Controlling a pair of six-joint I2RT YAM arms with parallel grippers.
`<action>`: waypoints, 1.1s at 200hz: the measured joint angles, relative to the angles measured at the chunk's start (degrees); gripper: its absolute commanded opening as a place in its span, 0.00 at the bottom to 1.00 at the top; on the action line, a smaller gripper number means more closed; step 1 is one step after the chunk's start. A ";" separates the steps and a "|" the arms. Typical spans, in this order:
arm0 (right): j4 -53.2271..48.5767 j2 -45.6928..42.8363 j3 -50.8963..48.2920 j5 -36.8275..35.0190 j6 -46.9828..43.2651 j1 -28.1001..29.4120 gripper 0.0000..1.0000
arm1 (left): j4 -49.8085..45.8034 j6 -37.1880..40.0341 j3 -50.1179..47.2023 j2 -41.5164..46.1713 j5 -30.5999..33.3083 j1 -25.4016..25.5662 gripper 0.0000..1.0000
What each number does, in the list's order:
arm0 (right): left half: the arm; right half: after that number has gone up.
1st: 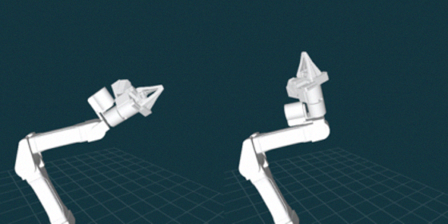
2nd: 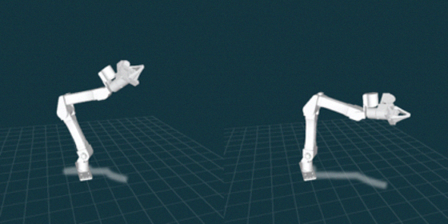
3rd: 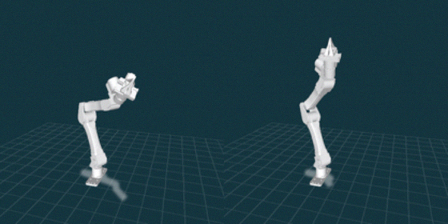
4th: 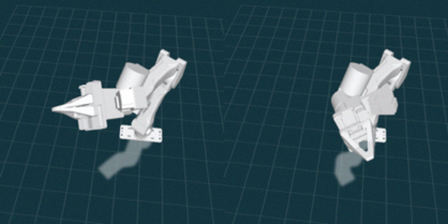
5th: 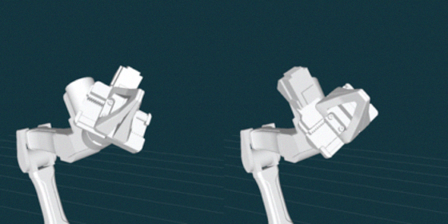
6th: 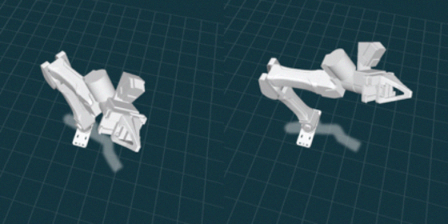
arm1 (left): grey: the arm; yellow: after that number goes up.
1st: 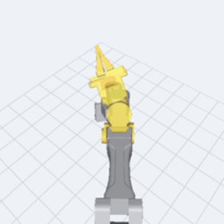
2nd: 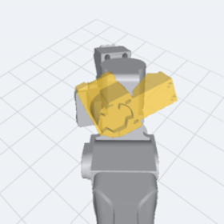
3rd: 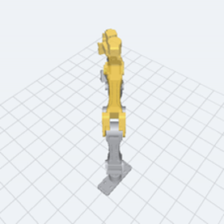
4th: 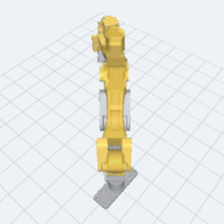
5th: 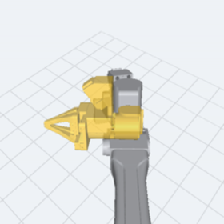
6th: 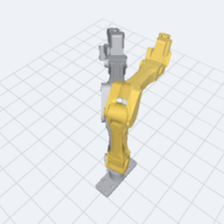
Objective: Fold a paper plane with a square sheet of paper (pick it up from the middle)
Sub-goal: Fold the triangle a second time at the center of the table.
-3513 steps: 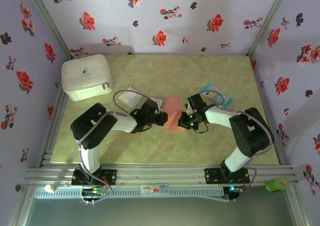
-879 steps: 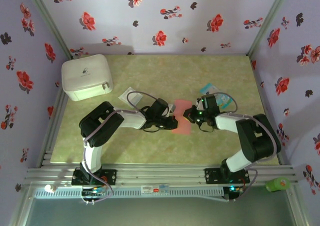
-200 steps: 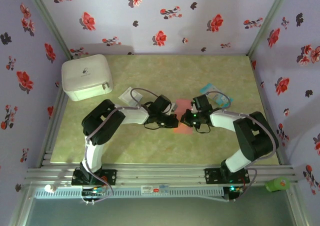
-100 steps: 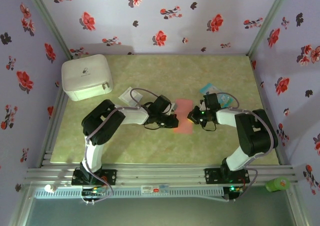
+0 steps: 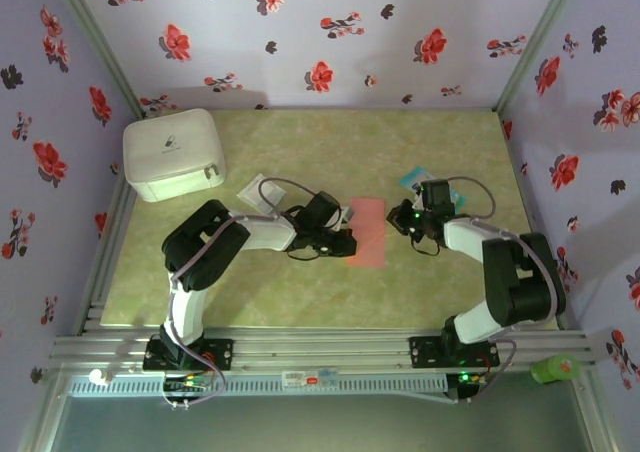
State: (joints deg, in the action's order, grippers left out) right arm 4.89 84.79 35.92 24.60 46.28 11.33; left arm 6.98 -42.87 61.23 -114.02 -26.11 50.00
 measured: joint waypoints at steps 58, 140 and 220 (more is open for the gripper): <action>4.33 -0.50 -1.49 4.74 0.68 4.87 0.00 | 0.87 -1.81 -0.66 0.35 0.48 0.15 0.01; 2.84 7.82 -1.62 4.92 0.11 4.44 0.00 | -0.13 -2.93 -0.52 0.85 0.57 0.22 0.05; 2.80 7.80 -1.62 4.79 -0.96 4.42 0.00 | 2.34 -5.68 6.23 -0.35 -4.24 0.24 0.04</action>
State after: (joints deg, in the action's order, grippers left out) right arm 7.68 92.60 34.30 29.39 45.32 15.75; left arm 9.32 -48.56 67.46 -114.37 -30.35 50.24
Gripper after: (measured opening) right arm 0.047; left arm 0.055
